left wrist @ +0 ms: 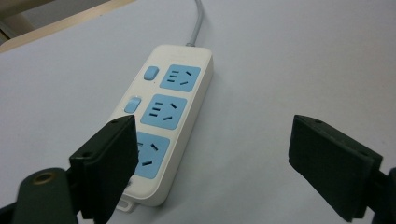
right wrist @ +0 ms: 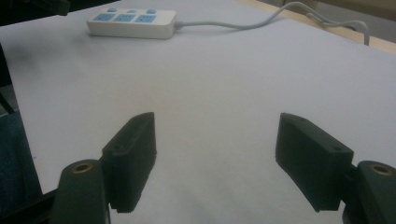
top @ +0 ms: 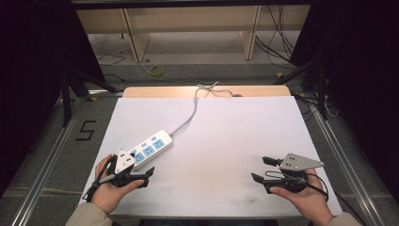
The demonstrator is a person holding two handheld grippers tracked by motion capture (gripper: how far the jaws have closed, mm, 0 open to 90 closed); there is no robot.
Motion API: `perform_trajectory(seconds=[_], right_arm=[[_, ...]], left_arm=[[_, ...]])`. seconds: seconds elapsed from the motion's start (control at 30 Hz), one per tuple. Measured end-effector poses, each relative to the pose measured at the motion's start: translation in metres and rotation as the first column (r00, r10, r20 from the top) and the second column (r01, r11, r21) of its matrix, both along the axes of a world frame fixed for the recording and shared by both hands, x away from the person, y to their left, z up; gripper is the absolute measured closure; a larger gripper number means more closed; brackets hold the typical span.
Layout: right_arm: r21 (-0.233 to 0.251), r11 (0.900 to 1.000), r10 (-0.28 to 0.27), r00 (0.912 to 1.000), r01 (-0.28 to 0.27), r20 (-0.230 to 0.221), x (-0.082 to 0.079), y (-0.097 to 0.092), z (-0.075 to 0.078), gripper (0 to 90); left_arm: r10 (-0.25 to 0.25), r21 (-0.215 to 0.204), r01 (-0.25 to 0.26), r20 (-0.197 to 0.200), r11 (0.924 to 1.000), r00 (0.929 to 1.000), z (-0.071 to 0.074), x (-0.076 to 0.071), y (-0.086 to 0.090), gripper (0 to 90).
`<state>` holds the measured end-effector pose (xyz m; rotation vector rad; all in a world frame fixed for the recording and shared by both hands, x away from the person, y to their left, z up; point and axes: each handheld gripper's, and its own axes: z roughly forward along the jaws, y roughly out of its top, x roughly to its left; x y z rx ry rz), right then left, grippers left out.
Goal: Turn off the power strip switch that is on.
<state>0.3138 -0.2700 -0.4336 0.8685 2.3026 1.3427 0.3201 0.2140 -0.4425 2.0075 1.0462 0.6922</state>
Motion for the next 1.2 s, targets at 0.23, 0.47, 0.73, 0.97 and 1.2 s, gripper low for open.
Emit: perform_trajectory(seconds=[0.23, 0.47, 0.73, 0.97, 1.2], right_arm=[[0.005, 0.9998, -0.018, 0.9998, 0.019, -0.011, 0.002, -0.006, -0.002, 29.4], [0.005, 1.0000, -0.009, 0.9999, 0.009, -0.009, 0.002, -0.004, -0.002, 29.5], [0.002, 1.0000, 0.001, 1.0000, -0.001, -0.007, 0.004, -0.002, -0.003, 29.5], [-0.004, 1.0000, 0.007, 0.9999, -0.007, -0.008, 0.006, 0.001, -0.004, 29.5], [-0.010, 0.9999, 0.012, 0.9998, -0.012, -0.014, 0.007, 0.002, -0.006, 29.2]], left_arm=[[-0.004, 0.010, 0.004, 0.007, 0.9999, 1.0000, 0.002, -0.002, -0.002, 16.9], [-0.007, -0.008, 0.007, 0.023, 0.9999, 0.9997, 0.007, -0.004, -0.002, 17.1], [-0.001, -0.022, 0.002, 0.025, 0.9998, 0.9997, 0.008, -0.003, -0.001, 17.0], [-0.003, -0.030, 0.004, 0.024, 0.9996, 0.9997, 0.010, -0.002, -0.001, 16.9], [0.004, -0.026, -0.003, 0.023, 0.9997, 0.9997, 0.010, 0.003, -0.001, 16.6]])
